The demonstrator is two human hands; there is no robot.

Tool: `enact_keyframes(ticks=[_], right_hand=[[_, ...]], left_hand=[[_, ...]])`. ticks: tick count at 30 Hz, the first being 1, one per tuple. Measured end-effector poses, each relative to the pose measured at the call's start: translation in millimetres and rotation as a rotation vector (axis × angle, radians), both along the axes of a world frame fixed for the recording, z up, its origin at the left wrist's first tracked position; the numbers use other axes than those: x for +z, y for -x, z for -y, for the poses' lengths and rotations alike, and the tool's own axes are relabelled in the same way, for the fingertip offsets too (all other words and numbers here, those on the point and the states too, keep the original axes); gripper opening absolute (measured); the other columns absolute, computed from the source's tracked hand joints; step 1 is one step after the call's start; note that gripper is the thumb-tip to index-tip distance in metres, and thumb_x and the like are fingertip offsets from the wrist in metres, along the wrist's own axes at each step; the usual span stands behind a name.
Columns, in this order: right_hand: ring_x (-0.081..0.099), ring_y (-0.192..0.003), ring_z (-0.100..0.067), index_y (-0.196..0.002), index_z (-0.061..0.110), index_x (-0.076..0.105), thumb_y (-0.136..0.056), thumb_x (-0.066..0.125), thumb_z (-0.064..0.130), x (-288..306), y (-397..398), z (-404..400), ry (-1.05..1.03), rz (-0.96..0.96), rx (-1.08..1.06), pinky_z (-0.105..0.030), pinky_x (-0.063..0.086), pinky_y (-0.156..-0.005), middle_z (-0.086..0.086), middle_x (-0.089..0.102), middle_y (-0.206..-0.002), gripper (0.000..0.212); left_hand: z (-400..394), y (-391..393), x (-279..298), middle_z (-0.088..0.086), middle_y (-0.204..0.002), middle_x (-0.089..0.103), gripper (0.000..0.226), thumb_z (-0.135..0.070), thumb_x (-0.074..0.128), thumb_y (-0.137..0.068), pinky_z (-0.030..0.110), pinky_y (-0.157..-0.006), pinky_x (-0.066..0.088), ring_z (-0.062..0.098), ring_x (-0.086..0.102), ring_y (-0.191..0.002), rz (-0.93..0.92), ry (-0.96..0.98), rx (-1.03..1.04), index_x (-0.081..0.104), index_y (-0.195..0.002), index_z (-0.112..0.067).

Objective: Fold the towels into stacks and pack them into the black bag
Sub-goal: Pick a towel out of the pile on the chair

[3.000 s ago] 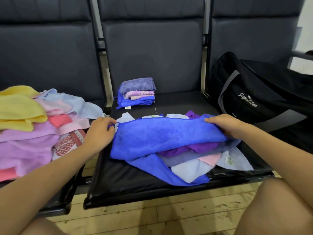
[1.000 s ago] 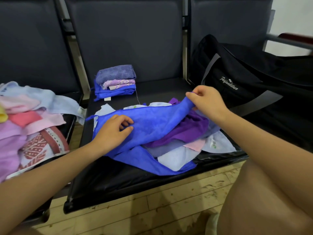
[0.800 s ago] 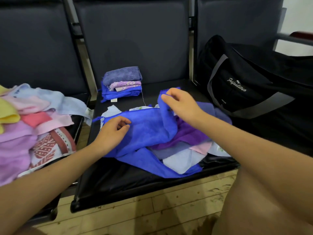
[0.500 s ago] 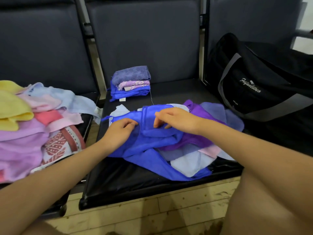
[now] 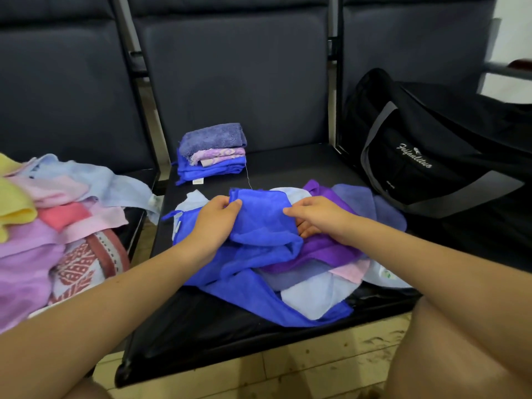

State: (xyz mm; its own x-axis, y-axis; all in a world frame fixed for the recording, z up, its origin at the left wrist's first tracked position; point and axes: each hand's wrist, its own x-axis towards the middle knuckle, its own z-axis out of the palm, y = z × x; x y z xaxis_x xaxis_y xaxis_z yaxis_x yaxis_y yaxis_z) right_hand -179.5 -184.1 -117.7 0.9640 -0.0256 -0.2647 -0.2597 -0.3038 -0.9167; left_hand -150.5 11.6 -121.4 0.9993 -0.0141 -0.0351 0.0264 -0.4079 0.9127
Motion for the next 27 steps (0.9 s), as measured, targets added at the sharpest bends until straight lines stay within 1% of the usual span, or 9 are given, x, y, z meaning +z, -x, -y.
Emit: enact_keyframes(ticks=[4,7,10,12,16,18,21,23,27], right_hand=[[0.06,-0.066,-0.018,-0.091,0.01,0.06,-0.092,0.061,0.032,-1.2,-1.5,-5.6,0.029,-0.031,0.029,-0.02,0.051,-0.053,-0.011,0.065,-0.087,0.022],[0.056,-0.063,-0.015,-0.092,0.01,0.056,-0.092,0.061,0.036,-1.6,-2.1,-10.9,0.097,-0.053,0.072,-0.017,0.048,-0.048,-0.01,0.061,-0.085,0.027],[0.05,-0.057,-0.012,-0.087,0.01,0.053,-0.091,0.063,0.038,-1.0,-1.6,-16.0,0.182,-0.074,0.119,-0.016,0.044,-0.048,-0.006,0.055,-0.076,0.029],[0.048,-0.057,-0.013,-0.084,0.01,0.057,-0.089,0.066,0.033,0.0,-1.6,-18.8,0.163,-0.1,0.146,-0.018,0.04,-0.047,-0.004,0.055,-0.072,0.025],[0.06,-0.093,-0.028,-0.115,-0.001,0.062,-0.088,0.064,0.014,9.3,-2.0,-25.5,-0.193,-0.064,0.061,-0.035,0.049,-0.074,-0.019,0.065,-0.107,0.032],[0.065,-0.099,-0.031,-0.109,-0.004,0.063,-0.083,0.062,0.01,18.4,-2.7,-24.8,-0.274,0.053,-0.023,-0.041,0.052,-0.085,-0.024,0.066,-0.111,0.029],[0.064,-0.082,-0.021,-0.098,0.003,0.063,-0.086,0.056,0.005,34.1,1.8,-18.8,-0.303,0.171,-0.107,-0.027,0.053,-0.071,-0.014,0.066,-0.093,0.014],[0.062,-0.083,-0.021,-0.097,0.005,0.062,-0.089,0.056,0.01,37.3,3.1,-16.6,-0.309,0.188,-0.129,-0.027,0.051,-0.069,-0.012,0.065,-0.092,0.012],[0.056,-0.078,-0.023,-0.103,0.009,0.061,-0.1,0.042,0.035,36.1,2.6,-30.3,-0.435,0.084,0.012,-0.029,0.043,-0.066,-0.012,0.061,-0.09,0.032]], left_hand=[[-0.8,11.1,-0.4,0.003,-0.091,0.058,0.015,-0.025,0.043,-0.1,0.036,-0.069,0.05,0.018,0.054,-0.08,-0.036,0.118,0.02,0.053,-0.091,-0.018],[-14.7,13.8,-10.6,0.0,-0.083,0.056,0.012,-0.022,0.043,-0.1,0.038,-0.076,0.048,0.013,0.051,-0.071,0.052,-0.14,0.016,0.051,-0.09,-0.021],[-29.1,15.1,-20.3,0.003,-0.07,0.056,0.018,-0.025,0.047,-0.099,0.03,-0.06,0.04,0.014,0.051,-0.057,0.086,-0.387,-0.031,0.052,-0.105,-0.009],[-35.3,17.1,-20.9,0.001,-0.062,0.056,0.017,-0.028,0.049,-0.098,0.027,-0.052,0.04,0.012,0.053,-0.046,0.054,-0.418,-0.049,0.048,-0.106,-0.013],[-40.0,19.8,-14.1,0.001,-0.062,0.056,0.017,-0.024,0.056,-0.095,0.028,-0.05,0.042,0.016,0.054,-0.047,0.05,-0.225,-0.039,0.048,-0.105,-0.014],[-39.2,20.4,-10.2,0.0,-0.068,0.055,0.014,-0.021,0.058,-0.094,0.026,-0.051,0.043,0.016,0.053,-0.053,0.078,-0.137,-0.037,0.05,-0.104,-0.014],[-35.2,21.4,-4.3,-0.001,-0.074,0.055,0.003,-0.015,0.054,-0.095,0.023,-0.054,0.044,0.014,0.051,-0.058,0.094,-0.003,-0.034,0.054,-0.098,-0.015],[-33.5,21.9,-2.5,0.001,-0.079,0.056,0.01,-0.014,0.049,-0.097,0.023,-0.056,0.045,0.014,0.051,-0.061,0.056,0.118,-0.019,0.056,-0.091,-0.017],[-32.0,24.0,2.3,0.006,-0.091,0.064,0.023,-0.023,0.041,-0.101,0.025,-0.063,0.049,0.017,0.059,-0.071,-0.142,0.365,0.004,0.062,-0.097,-0.016]])
